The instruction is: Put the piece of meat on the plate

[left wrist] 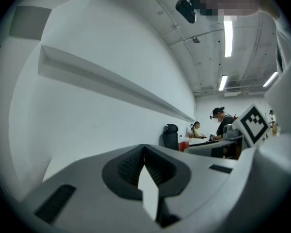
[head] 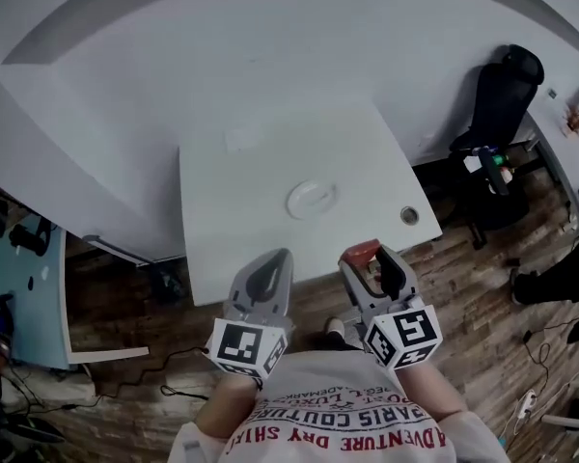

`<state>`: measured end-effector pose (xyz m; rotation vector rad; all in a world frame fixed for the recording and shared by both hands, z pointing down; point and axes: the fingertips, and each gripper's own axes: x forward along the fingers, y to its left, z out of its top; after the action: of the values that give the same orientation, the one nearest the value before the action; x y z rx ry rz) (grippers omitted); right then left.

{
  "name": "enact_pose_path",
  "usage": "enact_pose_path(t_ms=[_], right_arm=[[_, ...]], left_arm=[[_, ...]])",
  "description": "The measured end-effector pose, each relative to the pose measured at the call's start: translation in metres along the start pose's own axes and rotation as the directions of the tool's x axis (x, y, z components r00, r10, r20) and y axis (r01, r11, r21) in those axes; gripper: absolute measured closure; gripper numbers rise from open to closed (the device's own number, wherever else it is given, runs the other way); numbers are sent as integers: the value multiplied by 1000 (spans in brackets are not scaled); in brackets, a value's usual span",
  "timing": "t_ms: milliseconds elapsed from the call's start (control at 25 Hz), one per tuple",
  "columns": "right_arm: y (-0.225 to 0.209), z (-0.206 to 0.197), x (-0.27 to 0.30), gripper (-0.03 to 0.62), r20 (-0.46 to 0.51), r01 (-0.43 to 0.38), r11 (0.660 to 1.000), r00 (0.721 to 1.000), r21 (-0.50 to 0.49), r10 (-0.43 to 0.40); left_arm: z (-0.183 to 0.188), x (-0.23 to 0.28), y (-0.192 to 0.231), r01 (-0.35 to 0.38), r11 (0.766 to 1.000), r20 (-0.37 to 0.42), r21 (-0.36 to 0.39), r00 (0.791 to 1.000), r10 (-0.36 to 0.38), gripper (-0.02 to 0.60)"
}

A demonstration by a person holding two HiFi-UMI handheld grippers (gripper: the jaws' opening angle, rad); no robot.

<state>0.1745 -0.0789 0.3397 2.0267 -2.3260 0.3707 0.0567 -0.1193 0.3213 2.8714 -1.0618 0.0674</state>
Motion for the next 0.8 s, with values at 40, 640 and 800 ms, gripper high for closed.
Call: enact_pose_path(t_ms=[40,640,800], right_arm=[[-12,5,7,319,-3,-15,1000,1000,-8,15],[-95,-10,106,319,-154,-180,984,972,-10,176],[-97,-23,135,319,-201,-201,979,960,-15,194]], left_arm=[[2,13,1,-26,1000,3,-5,1000,26,575],[-30,111,29,-217,974,-96,-68,973,210,575],[-41,125,49,-245,965,-112,-89,966,235,575]])
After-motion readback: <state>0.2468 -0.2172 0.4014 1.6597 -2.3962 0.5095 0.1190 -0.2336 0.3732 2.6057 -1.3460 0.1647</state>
